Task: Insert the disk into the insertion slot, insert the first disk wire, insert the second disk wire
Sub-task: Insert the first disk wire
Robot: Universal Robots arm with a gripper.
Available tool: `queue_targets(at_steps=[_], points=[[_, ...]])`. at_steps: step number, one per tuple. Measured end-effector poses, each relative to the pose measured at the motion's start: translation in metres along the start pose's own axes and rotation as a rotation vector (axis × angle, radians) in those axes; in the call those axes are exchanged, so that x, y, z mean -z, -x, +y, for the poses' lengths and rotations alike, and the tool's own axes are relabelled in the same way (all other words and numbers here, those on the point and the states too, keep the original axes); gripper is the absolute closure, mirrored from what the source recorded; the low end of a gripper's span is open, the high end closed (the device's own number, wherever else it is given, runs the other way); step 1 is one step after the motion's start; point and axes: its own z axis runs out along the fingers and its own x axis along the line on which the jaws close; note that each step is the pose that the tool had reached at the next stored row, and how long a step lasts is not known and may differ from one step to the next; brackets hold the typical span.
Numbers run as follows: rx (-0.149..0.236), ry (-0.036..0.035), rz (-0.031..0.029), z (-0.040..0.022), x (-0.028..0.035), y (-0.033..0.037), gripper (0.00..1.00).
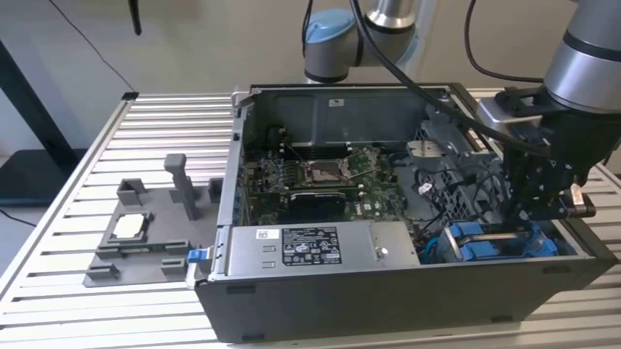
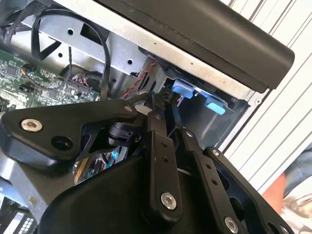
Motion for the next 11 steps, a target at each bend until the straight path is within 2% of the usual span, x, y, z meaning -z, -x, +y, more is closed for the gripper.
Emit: queue_targets(at_steps=[3, 7, 11], points=[[-0.002, 0.0000, -0.0006, 0.0004, -0.0040, 0.0000, 0.81], [-0.002, -0.0002, 0.0004, 0.0004, -0.0042, -0.0001, 0.81], [-0.002, -0.0002, -0.0016, 0.0005, -0.0051, 0.0002, 0.80]])
